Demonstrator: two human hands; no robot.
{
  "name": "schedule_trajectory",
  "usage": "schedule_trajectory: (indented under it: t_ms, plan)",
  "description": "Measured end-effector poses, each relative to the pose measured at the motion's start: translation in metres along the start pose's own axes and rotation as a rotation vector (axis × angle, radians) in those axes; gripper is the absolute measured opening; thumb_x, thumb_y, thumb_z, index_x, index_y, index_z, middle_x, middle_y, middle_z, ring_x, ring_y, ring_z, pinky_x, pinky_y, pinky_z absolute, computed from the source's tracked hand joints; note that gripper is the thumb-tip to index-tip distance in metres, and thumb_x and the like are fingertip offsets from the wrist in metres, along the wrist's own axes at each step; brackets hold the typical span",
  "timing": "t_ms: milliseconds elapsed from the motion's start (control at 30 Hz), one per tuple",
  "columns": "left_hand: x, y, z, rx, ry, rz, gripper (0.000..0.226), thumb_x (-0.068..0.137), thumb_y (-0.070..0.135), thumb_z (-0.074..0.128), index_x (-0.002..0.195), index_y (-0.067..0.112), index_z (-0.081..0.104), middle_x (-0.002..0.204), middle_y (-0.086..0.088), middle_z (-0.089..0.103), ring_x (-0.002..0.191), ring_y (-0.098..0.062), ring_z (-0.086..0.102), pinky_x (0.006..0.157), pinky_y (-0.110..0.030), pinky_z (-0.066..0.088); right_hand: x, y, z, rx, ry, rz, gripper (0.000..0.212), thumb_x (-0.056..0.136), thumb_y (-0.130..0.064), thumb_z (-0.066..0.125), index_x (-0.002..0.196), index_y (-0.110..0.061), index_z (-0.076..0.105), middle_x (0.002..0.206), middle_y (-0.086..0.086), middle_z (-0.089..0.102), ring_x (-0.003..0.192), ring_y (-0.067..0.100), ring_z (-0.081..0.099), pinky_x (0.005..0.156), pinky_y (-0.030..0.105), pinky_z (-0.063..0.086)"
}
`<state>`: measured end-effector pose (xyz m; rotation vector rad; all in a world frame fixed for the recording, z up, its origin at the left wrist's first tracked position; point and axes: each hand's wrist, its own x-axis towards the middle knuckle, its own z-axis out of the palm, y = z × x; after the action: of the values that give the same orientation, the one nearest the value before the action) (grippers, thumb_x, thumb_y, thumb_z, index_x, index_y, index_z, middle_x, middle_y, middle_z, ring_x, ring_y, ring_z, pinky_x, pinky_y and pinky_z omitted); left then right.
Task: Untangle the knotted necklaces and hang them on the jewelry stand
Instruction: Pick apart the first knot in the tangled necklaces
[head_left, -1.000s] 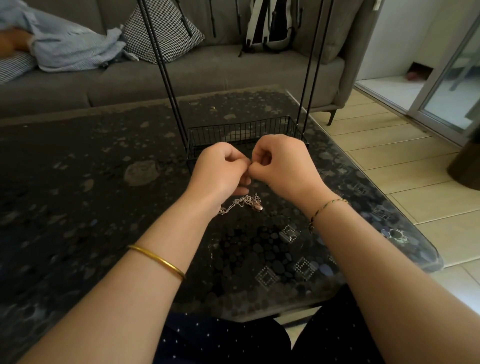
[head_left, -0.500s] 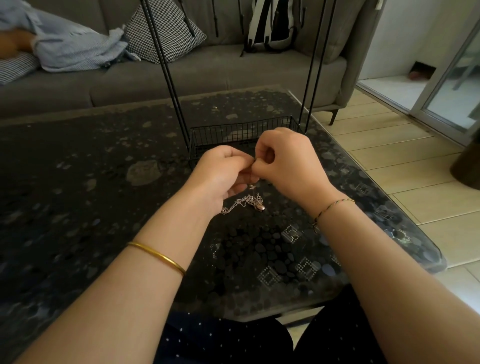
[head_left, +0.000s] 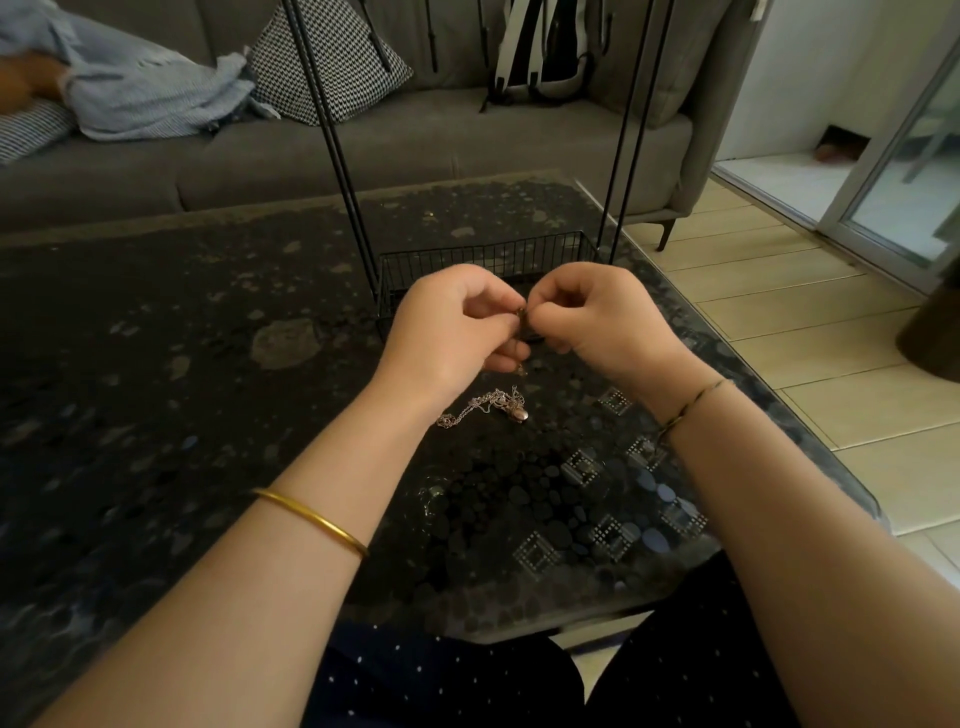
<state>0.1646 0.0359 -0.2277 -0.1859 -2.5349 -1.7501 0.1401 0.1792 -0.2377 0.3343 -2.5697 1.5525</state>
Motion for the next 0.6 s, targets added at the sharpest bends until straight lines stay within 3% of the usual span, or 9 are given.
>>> schedule_trajectory:
  t_ms: [167, 300, 433, 600]
  plan:
    - [0.0023, -0.0018, 0.0053, 0.124, 0.044, 0.09, 0.022, 0.088, -0.001, 0.061, 0.082, 0.02, 0.061, 0.076, 0.0, 0.066, 0.063, -0.009, 0.07, 0.059, -0.026, 0.058, -0.0011, -0.0027, 0.0008, 0.036, 0.012, 0.021, 0.007, 0.077, -0.004, 0.062, 0.072, -0.009, 0.063, 0.065, 0.003, 0.056, 0.06, 0.014, 0.049, 0.059, 0.031, 0.043]
    - [0.0038, -0.0022, 0.0042, 0.189, 0.088, 0.115, 0.024, 0.084, 0.002, 0.064, 0.077, 0.025, 0.062, 0.071, 0.004, 0.067, 0.068, -0.011, 0.069, 0.069, -0.035, 0.06, -0.0026, -0.0046, -0.0014, -0.061, 0.017, -0.056, 0.004, 0.076, -0.006, 0.064, 0.074, -0.01, 0.064, 0.066, -0.002, 0.056, 0.06, 0.007, 0.048, 0.06, 0.024, 0.043]
    - [0.0051, -0.0015, 0.0028, 0.103, 0.088, -0.032, 0.018, 0.081, 0.003, 0.063, 0.078, 0.021, 0.065, 0.076, -0.002, 0.068, 0.075, -0.016, 0.068, 0.072, -0.033, 0.059, -0.0036, -0.0064, 0.0009, -0.307, 0.048, -0.23, 0.003, 0.073, -0.009, 0.065, 0.076, -0.008, 0.063, 0.075, 0.001, 0.058, 0.069, 0.009, 0.048, 0.064, 0.02, 0.041]
    - [0.0047, 0.0056, -0.0006, -0.278, 0.018, -0.343, 0.008, 0.085, 0.003, 0.064, 0.08, 0.009, 0.066, 0.067, -0.001, 0.067, 0.064, -0.009, 0.062, 0.06, -0.023, 0.054, -0.0009, -0.0067, -0.0005, -0.354, 0.047, -0.314, 0.003, 0.071, -0.01, 0.065, 0.072, -0.011, 0.062, 0.074, -0.003, 0.054, 0.066, 0.003, 0.044, 0.062, 0.012, 0.035]
